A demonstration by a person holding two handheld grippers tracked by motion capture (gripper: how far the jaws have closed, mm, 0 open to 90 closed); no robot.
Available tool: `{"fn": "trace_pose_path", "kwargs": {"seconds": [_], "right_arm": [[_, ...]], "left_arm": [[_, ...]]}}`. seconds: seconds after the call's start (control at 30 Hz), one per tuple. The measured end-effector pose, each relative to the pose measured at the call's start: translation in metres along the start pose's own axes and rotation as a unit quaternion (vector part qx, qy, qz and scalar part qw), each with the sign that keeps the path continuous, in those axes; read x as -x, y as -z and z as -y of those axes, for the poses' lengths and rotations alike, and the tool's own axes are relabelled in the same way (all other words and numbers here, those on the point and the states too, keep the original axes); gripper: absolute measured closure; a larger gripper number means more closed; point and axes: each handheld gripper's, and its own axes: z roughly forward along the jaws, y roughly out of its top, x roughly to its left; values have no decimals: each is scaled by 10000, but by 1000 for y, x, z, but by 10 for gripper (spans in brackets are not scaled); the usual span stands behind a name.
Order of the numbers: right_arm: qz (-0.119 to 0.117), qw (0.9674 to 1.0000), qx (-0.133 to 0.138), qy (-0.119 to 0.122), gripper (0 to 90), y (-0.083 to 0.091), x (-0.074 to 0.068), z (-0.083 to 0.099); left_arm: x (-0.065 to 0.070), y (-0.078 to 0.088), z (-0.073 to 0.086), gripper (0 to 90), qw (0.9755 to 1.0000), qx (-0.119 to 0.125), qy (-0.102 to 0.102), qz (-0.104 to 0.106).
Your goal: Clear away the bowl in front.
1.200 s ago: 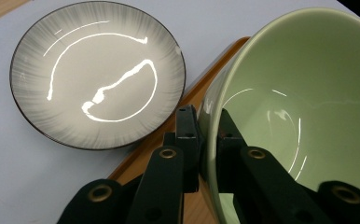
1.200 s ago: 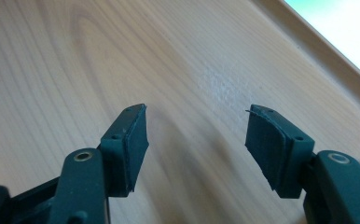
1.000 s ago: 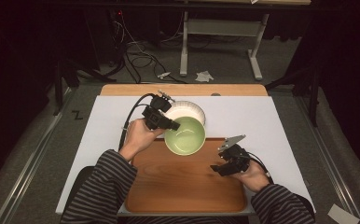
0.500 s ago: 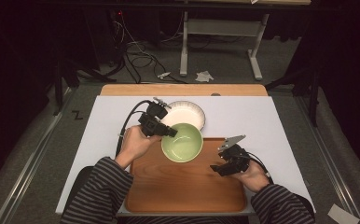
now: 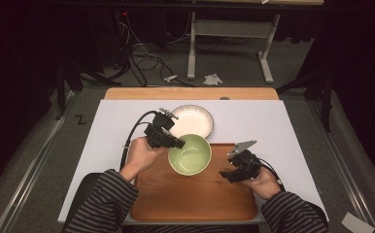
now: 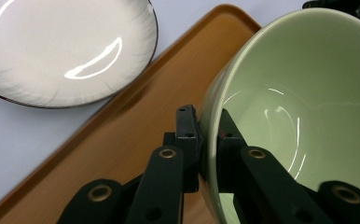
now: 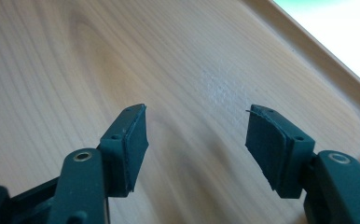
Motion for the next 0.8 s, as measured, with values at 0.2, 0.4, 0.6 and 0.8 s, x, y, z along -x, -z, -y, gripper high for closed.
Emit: {"fn": "trace_pose_path", "kwargs": {"seconds": [0.2, 0.4, 0.6, 0.8], "right_arm": [[-14, 10000, 51, -24, 404, 1, 1, 0], [8, 10000, 69, -21, 404, 2, 1, 0], [17, 10000, 55, -23, 404, 2, 1, 0], [0, 10000, 30, -26, 405, 1, 1, 0]], "left_arm": [[-2, -7, 7, 843, 9999, -131, -15, -59], [-5, -13, 13, 842, 9996, -257, -52, -130], [-10, -25, 20, 841, 9988, -373, -14, -301], [-15, -33, 24, 841, 9980, -470, -1, -414]]}}
